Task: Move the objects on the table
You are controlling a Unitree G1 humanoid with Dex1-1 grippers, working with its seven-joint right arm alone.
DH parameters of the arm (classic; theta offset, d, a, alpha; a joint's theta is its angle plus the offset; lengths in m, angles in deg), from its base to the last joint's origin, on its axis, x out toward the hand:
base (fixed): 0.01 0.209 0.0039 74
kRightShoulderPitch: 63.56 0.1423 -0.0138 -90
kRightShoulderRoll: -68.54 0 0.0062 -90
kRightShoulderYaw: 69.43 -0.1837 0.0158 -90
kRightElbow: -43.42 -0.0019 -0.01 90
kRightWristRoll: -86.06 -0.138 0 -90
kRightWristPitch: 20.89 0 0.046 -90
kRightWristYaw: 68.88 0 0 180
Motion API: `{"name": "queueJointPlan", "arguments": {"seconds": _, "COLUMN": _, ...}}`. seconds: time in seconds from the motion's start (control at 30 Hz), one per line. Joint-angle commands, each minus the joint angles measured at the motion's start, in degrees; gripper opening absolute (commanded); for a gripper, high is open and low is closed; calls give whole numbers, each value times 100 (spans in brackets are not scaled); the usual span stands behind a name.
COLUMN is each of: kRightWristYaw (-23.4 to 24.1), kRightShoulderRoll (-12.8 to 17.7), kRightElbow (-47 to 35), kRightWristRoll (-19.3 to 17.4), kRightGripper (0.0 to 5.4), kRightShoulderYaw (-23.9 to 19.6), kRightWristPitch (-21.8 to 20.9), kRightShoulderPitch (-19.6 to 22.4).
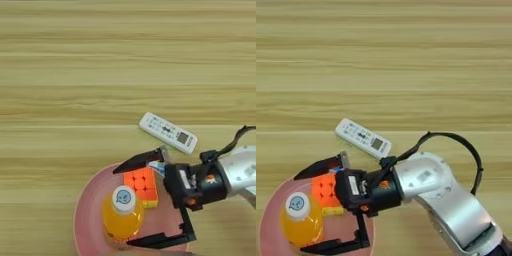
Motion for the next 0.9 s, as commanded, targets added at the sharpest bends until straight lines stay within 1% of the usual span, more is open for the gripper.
{"name": "queueJointPlan", "arguments": {"seconds": 0.03, "kRightWristYaw": 292, "kRightShoulderRoll": -128, "kRightElbow": -27, "kRightWristRoll": 144, "kRightGripper": 534, "kRightShoulderYaw": 18, "kRightWristPitch": -210, "kRightShoulderPitch": 257}}
{"name": "queueJointPlan", "arguments": {"seconds": 0.13, "kRightWristYaw": 339, "kRightShoulderRoll": -203, "kRightElbow": 26, "kRightWristRoll": 188, "kRightGripper": 503, "kRightShoulderYaw": 55, "kRightWristPitch": -224, "kRightShoulderPitch": 261}}
{"name": "queueJointPlan", "arguments": {"seconds": 0.17, "kRightWristYaw": 353, "kRightShoulderRoll": -222, "kRightElbow": 45, "kRightWristRoll": 202, "kRightGripper": 485, "kRightShoulderYaw": 65, "kRightWristPitch": -228, "kRightShoulderPitch": 263}}
{"name": "queueJointPlan", "arguments": {"seconds": 0.23, "kRightWristYaw": 359, "kRightShoulderRoll": -248, "kRightElbow": 62, "kRightWristRoll": 213, "kRightGripper": 475, "kRightShoulderYaw": 68, "kRightWristPitch": -228, "kRightShoulderPitch": 262}}
{"name": "queueJointPlan", "arguments": {"seconds": 0.27, "kRightWristYaw": 358, "kRightShoulderRoll": -258, "kRightElbow": 67, "kRightWristRoll": 212, "kRightGripper": 459, "kRightShoulderYaw": 65, "kRightWristPitch": -228, "kRightShoulderPitch": 261}}
{"name": "queueJointPlan", "arguments": {"seconds": 0.57, "kRightWristYaw": 378, "kRightShoulderRoll": -337, "kRightElbow": 89, "kRightWristRoll": 108, "kRightGripper": 364, "kRightShoulderYaw": -22, "kRightWristPitch": -211, "kRightShoulderPitch": 288}}
{"name": "queueJointPlan", "arguments": {"seconds": 0.7, "kRightWristYaw": 408, "kRightShoulderRoll": -387, "kRightElbow": 74, "kRightWristRoll": 38, "kRightGripper": 357, "kRightShoulderYaw": -74, "kRightWristPitch": -192, "kRightShoulderPitch": 292}}
{"name": "queueJointPlan", "arguments": {"seconds": 0.9, "kRightWristYaw": 543, "kRightShoulderRoll": -583, "kRightElbow": -152, "kRightWristRoll": -546, "kRightGripper": 355, "kRightShoulderYaw": -410, "kRightWristPitch": 83, "kRightShoulderPitch": 390}}
